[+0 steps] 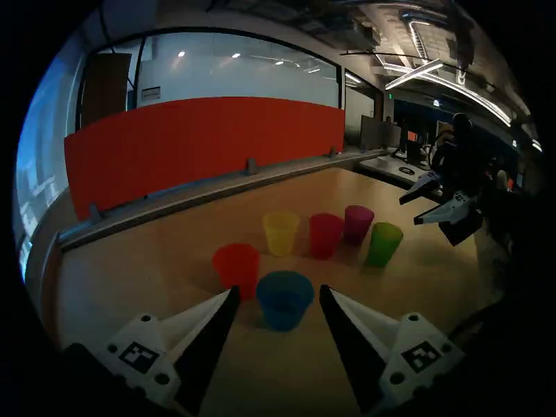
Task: Pour water
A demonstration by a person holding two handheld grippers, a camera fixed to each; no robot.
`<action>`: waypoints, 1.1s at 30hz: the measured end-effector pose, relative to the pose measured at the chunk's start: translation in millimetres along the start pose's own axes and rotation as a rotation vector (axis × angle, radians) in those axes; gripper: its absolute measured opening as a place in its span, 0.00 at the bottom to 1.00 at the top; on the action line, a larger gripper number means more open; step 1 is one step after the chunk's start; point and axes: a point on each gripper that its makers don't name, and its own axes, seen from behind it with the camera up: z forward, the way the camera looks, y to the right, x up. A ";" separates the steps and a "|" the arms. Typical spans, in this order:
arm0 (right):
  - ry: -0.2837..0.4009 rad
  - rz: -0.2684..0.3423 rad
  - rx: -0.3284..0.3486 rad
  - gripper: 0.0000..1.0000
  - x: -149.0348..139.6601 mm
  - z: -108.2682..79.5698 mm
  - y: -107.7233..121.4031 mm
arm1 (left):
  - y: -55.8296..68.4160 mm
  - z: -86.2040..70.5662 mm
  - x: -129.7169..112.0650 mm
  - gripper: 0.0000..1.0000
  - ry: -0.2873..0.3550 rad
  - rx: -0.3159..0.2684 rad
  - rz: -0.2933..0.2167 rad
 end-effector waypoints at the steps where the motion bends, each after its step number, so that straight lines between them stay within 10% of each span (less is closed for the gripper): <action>1: -0.003 0.004 0.001 1.00 -2.1 1.3 0.2 | 0.3 1.0 -2.3 0.84 -0.005 -0.002 0.002; 33: -0.073 0.012 0.018 1.00 -47.6 26.5 -6.6 | 6.9 29.6 -57.2 0.85 -0.154 -0.029 0.045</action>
